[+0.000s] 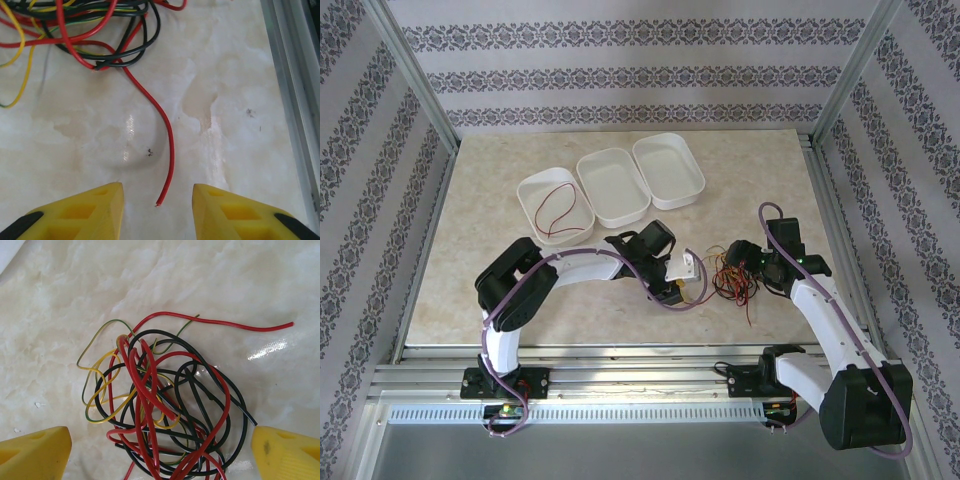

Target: Untangle the cables

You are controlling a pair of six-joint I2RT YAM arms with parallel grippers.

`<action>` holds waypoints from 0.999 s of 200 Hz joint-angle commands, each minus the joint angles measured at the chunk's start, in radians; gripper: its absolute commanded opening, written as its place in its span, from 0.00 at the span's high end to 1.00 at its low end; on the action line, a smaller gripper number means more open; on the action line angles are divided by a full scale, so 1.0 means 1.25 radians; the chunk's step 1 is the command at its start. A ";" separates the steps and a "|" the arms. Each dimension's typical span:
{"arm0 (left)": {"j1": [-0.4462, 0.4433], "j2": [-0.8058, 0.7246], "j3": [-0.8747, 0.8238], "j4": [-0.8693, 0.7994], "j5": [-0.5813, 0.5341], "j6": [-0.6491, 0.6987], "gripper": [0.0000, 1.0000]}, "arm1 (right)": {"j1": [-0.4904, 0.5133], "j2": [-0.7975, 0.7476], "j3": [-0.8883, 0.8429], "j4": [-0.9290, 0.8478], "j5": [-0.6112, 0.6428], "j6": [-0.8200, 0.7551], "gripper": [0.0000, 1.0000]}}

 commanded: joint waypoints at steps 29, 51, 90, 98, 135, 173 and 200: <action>-0.008 0.026 -0.014 -0.033 0.028 0.191 0.60 | 0.005 -0.017 0.003 0.016 -0.009 -0.004 0.06; -0.008 0.059 0.012 -0.062 0.032 0.205 0.60 | 0.006 -0.023 -0.004 0.023 -0.009 -0.002 0.06; -0.008 0.085 0.024 -0.048 0.031 0.201 0.57 | 0.006 -0.036 -0.014 0.026 -0.007 -0.001 0.05; -0.008 0.089 0.027 -0.051 0.031 0.200 0.58 | 0.005 -0.038 -0.016 0.027 -0.006 -0.001 0.04; -0.012 0.095 0.036 -0.084 0.041 0.207 0.66 | 0.005 -0.039 -0.019 0.030 -0.001 -0.001 0.04; -0.025 0.102 0.041 -0.092 0.034 0.208 0.71 | 0.006 -0.036 -0.026 0.040 -0.010 0.002 0.04; -0.028 0.110 0.045 -0.073 0.037 0.189 0.71 | 0.006 -0.032 -0.029 0.039 -0.012 0.002 0.04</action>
